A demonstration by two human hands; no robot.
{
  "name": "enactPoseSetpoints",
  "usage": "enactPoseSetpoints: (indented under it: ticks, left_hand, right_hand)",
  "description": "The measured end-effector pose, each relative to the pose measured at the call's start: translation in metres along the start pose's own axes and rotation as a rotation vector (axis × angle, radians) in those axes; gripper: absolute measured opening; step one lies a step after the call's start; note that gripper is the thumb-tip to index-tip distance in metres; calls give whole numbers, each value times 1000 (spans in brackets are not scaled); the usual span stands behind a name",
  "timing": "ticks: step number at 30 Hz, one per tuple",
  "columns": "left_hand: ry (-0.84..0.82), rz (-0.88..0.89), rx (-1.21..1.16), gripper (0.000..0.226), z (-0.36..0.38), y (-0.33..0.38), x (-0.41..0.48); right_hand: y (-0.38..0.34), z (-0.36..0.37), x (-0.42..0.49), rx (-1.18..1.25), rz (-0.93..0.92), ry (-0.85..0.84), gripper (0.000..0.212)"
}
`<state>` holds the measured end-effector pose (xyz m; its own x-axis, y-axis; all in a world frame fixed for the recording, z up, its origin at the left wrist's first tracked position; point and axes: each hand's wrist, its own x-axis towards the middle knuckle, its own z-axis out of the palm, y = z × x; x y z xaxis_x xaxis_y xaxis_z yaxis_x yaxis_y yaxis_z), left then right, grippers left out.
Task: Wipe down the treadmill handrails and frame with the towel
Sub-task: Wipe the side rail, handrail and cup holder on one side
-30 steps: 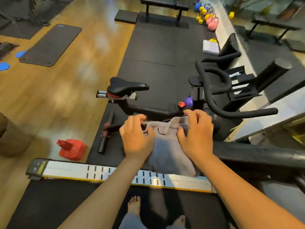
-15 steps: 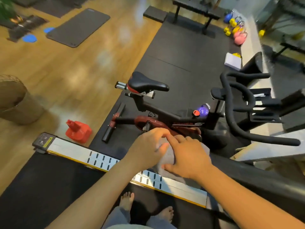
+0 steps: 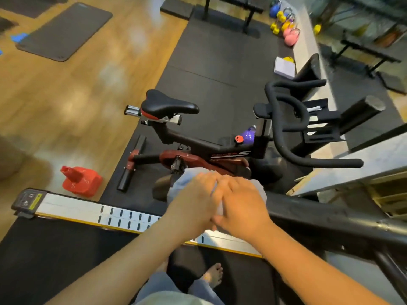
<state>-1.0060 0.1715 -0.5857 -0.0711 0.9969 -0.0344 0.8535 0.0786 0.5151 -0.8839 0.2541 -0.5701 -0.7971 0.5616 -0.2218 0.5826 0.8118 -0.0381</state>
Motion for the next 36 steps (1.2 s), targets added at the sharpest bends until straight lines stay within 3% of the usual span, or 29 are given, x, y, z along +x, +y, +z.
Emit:
enactPoseSetpoints:
  ticks: [3,6,8,11,13,16,19,21,23,27,30,36]
  left_hand:
    - [-92,296,135,96,31,31,28]
    - [-205,387,166,115,34,61,55]
    - [-207,378,179,123,32,63,60]
    - [-149,293,154,132,29,45,51]
    - [-130,257,152,131,24,27,36]
    - [-103,171,188,123,10,-10,17]
    - [-107,21,121,82,6,-51,6]
    - [-99,-182,9,88,13,-79,-7]
    - [-70,-258,-40,93,13,-89,-25]
    - [33,-54,-54,94,-14,-60,-43]
    - [-7,50,-22,88,-10,-35,-42]
    - [-93,317,38,104,33,32,-1]
  right_hand:
    - [46,-3,-41,1,112,22,81]
    - [70,-8,-61,-106,205,15,88]
    - [70,-14,-56,-126,246,-89,86]
    - [56,-26,-31,-146,168,-283,93]
    - [42,-22,-17,-142,110,-309,96]
    - [3,-14,2,-139,73,-168,87]
    - [-44,-3,21,-114,77,-81,81]
    - [-67,4,34,-126,68,-41,86]
    - [-77,10,42,-113,38,3,94]
    - [-59,17,27,-101,-71,107,90]
    - [-32,16,-4,-88,-131,109,90]
    - [60,8,-70,-138,-36,71,97]
